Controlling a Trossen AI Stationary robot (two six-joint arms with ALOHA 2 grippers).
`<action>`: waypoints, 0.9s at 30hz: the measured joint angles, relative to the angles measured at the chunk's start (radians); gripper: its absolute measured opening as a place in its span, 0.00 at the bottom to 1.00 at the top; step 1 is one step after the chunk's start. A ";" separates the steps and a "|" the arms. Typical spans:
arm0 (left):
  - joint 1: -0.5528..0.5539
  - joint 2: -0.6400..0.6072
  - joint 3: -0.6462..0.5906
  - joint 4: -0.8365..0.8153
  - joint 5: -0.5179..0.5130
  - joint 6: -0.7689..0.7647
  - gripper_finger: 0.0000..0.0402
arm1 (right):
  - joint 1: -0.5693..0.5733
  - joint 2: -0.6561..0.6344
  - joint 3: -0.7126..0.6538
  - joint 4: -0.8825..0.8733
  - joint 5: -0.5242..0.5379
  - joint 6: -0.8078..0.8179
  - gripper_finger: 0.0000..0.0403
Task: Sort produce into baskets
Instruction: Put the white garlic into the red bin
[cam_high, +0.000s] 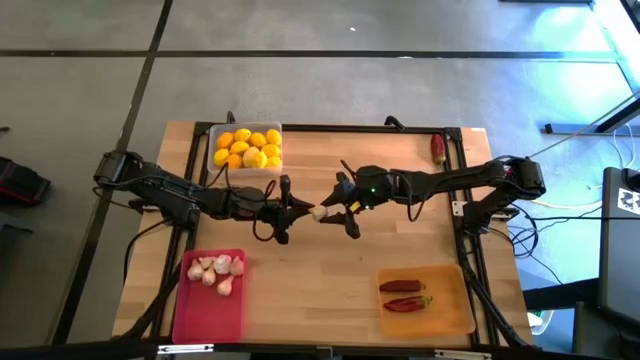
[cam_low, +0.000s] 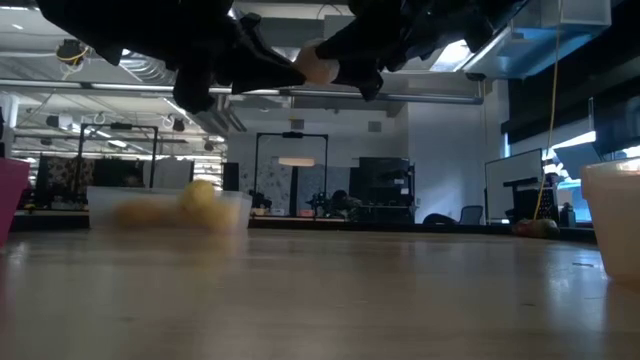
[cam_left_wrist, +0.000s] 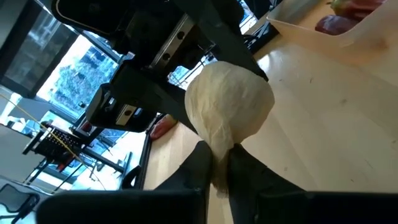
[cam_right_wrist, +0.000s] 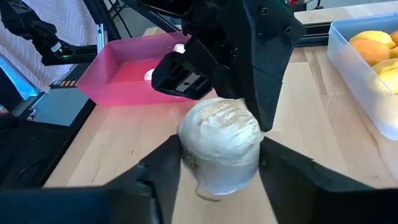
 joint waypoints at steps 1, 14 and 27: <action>0.000 0.000 0.000 0.000 0.000 0.000 0.07 | 0.000 0.000 0.000 -0.004 0.000 -0.005 0.50; 0.001 -0.097 0.000 -0.043 -0.009 -0.242 0.08 | 0.000 -0.197 0.002 -0.321 0.264 -0.104 0.64; -0.034 -0.319 0.000 -0.459 -0.011 -0.626 0.08 | 0.000 -0.166 0.000 -0.445 0.473 -0.136 0.63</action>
